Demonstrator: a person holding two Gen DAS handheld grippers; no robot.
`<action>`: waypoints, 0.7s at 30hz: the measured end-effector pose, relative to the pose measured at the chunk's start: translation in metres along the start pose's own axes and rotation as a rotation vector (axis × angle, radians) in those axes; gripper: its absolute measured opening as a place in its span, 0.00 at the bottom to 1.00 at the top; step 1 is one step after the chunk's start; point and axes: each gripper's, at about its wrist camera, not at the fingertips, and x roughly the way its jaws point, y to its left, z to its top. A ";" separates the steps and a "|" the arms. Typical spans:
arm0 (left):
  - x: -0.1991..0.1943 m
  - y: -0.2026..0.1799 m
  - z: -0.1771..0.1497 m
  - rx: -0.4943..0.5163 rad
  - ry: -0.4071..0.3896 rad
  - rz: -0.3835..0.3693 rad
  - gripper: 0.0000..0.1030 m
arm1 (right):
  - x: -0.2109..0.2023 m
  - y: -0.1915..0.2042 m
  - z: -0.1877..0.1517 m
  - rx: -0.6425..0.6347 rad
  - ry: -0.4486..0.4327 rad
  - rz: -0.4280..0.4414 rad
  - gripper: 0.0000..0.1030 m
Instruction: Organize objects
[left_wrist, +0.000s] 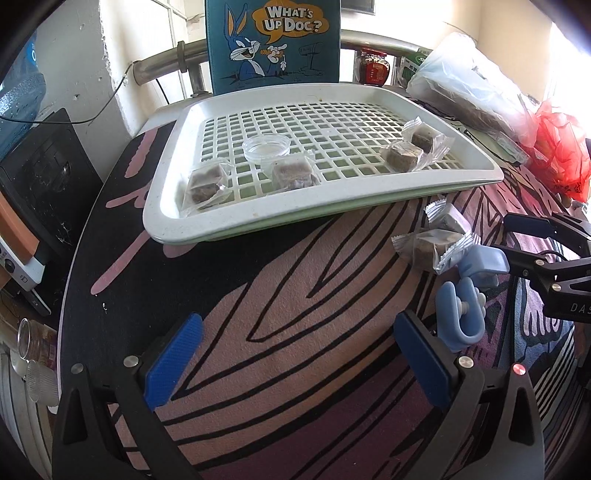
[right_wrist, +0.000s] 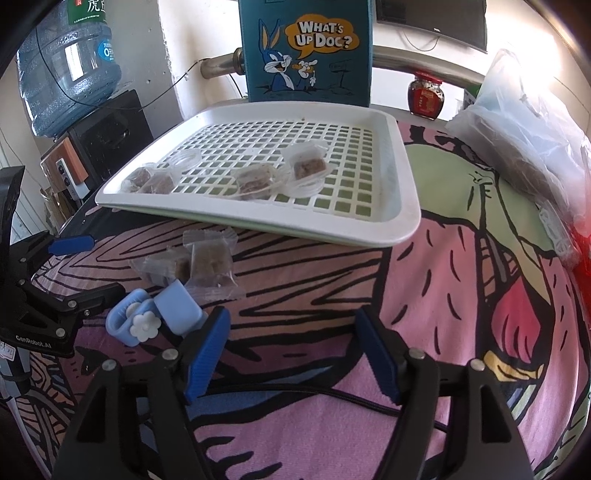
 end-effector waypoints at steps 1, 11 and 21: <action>0.000 0.000 0.000 0.000 0.000 0.000 1.00 | 0.000 0.001 0.000 -0.004 0.001 -0.005 0.69; 0.000 0.001 0.000 0.000 0.000 0.000 1.00 | 0.001 0.002 0.000 -0.005 0.002 -0.008 0.69; 0.000 0.001 0.000 0.000 0.000 0.000 1.00 | 0.000 0.001 0.001 -0.002 0.001 -0.004 0.69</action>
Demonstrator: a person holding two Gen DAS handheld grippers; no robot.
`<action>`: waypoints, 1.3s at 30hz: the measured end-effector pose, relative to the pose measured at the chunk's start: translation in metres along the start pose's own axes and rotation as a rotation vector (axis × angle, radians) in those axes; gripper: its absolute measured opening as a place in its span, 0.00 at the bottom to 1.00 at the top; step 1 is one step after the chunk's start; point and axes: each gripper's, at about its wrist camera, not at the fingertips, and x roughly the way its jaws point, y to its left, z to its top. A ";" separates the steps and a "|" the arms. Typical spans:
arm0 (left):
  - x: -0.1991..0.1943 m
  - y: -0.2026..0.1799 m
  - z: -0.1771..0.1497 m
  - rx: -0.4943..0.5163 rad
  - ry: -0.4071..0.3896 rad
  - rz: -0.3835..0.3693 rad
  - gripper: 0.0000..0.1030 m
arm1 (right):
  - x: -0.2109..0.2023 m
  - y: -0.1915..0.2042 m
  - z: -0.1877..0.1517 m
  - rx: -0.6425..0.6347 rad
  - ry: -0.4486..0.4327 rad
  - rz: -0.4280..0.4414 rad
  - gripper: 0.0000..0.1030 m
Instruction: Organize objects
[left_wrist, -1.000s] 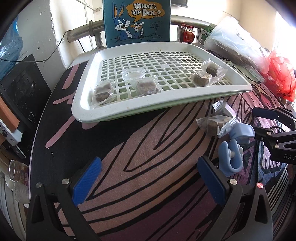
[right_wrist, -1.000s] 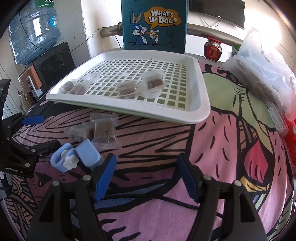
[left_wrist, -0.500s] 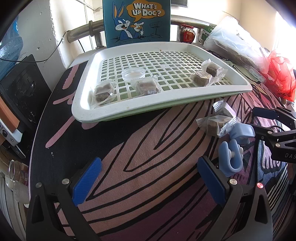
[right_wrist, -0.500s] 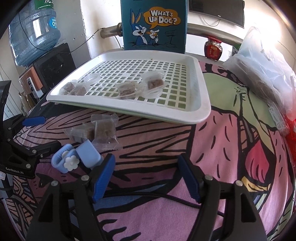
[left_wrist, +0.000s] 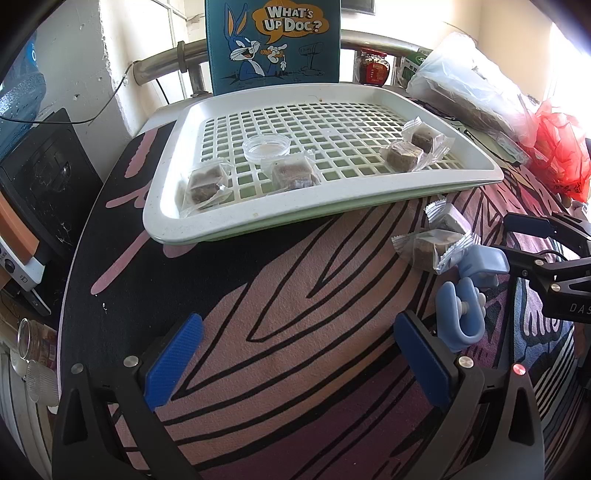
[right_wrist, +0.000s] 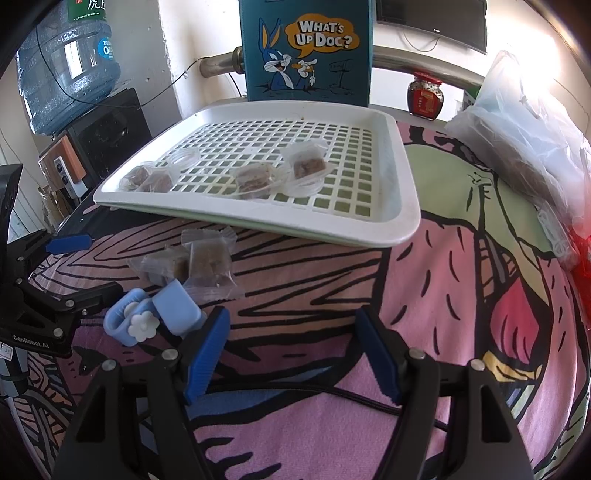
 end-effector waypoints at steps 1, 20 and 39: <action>0.000 0.000 0.000 0.000 0.000 0.000 1.00 | 0.000 0.000 0.000 0.001 0.000 0.001 0.69; 0.000 -0.001 0.000 0.000 0.000 0.000 1.00 | -0.001 -0.003 0.000 0.014 -0.005 0.020 0.69; 0.001 -0.002 -0.001 -0.016 -0.001 0.012 1.00 | -0.003 -0.010 0.000 0.055 -0.016 0.090 0.75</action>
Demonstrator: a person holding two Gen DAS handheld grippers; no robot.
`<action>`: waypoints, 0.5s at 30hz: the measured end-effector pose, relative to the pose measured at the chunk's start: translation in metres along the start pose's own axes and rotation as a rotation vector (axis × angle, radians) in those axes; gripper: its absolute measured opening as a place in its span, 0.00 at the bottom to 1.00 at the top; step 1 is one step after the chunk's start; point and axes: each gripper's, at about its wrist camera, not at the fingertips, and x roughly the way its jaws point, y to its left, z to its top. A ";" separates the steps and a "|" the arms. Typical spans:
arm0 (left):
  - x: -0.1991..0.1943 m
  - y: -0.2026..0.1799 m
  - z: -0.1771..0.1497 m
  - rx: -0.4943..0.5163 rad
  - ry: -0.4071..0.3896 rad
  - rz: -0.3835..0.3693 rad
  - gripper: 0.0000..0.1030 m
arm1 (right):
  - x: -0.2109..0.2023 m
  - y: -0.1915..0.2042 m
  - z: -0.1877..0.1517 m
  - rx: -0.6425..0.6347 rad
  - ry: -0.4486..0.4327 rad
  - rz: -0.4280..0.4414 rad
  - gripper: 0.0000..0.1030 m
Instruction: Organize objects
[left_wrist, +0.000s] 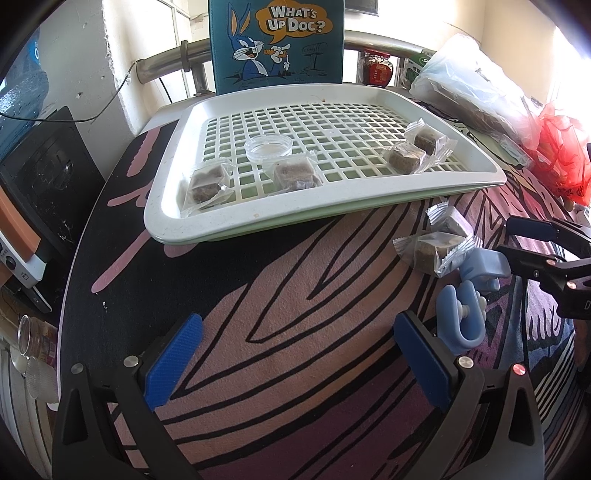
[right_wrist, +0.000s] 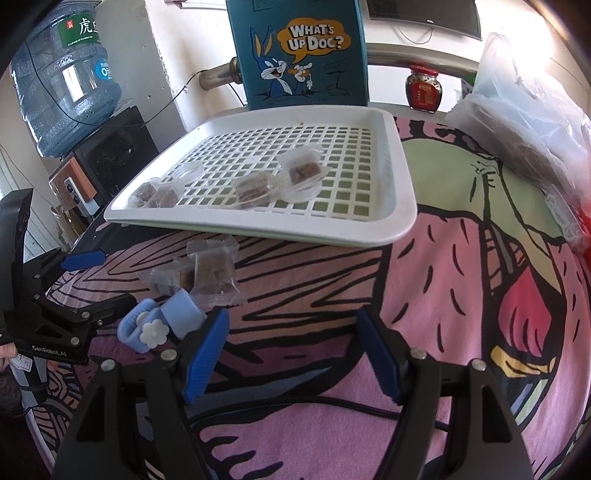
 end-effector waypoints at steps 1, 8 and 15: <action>0.000 0.000 0.000 -0.002 0.000 0.001 1.00 | 0.001 0.001 0.000 -0.006 0.003 0.003 0.78; -0.003 0.004 0.000 -0.016 -0.010 -0.021 1.00 | -0.005 -0.006 -0.003 0.046 -0.020 0.046 0.79; -0.037 -0.013 -0.012 0.046 -0.111 -0.104 1.00 | -0.029 0.006 -0.011 0.001 -0.098 0.090 0.76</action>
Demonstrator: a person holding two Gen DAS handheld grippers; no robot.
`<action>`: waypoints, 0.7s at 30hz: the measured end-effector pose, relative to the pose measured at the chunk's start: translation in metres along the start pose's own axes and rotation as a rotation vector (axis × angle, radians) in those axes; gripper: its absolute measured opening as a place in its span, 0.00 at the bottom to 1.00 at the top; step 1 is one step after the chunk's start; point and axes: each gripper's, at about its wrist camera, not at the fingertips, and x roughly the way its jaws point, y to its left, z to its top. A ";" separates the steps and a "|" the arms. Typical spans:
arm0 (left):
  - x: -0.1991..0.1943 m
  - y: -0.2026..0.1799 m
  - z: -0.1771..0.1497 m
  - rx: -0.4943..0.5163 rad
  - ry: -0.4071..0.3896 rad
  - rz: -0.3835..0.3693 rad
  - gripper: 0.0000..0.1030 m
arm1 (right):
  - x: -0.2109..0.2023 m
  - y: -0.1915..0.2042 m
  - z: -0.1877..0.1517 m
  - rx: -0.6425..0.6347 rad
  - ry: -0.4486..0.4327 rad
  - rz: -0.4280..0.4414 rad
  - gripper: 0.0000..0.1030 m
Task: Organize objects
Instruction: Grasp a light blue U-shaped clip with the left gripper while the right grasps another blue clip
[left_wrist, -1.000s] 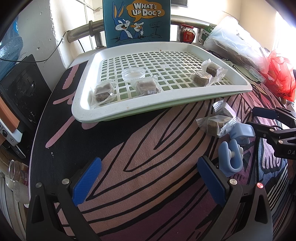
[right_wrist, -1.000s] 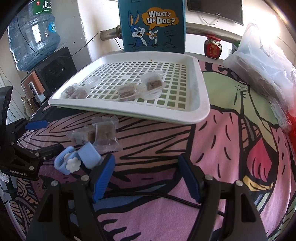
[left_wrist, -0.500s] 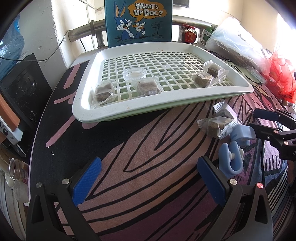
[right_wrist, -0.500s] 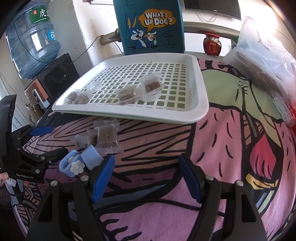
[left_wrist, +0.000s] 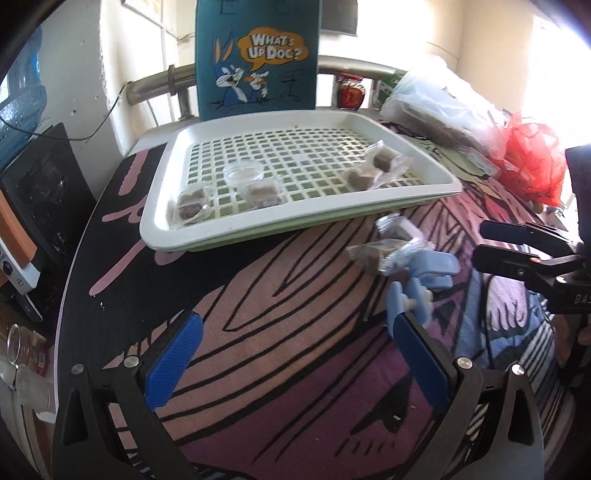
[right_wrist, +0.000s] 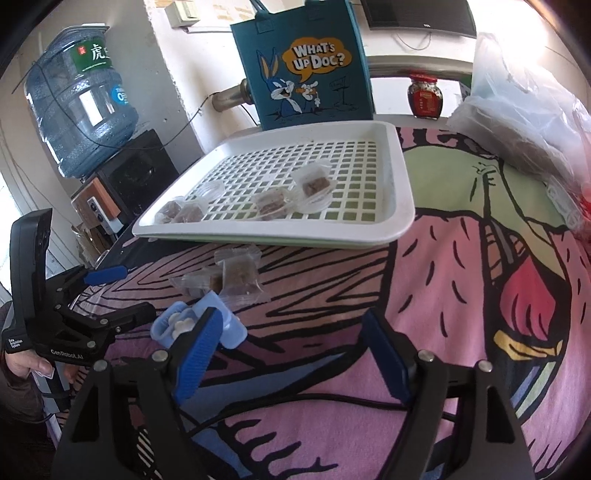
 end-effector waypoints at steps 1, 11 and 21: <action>-0.005 -0.005 0.000 0.015 -0.015 -0.018 1.00 | -0.002 0.005 0.000 -0.028 -0.006 0.012 0.75; 0.001 -0.036 -0.001 0.112 0.006 -0.140 0.80 | 0.010 0.029 0.002 -0.155 0.047 0.068 0.40; 0.020 -0.045 0.001 0.136 0.062 -0.192 0.35 | 0.025 0.043 0.003 -0.242 0.080 0.095 0.30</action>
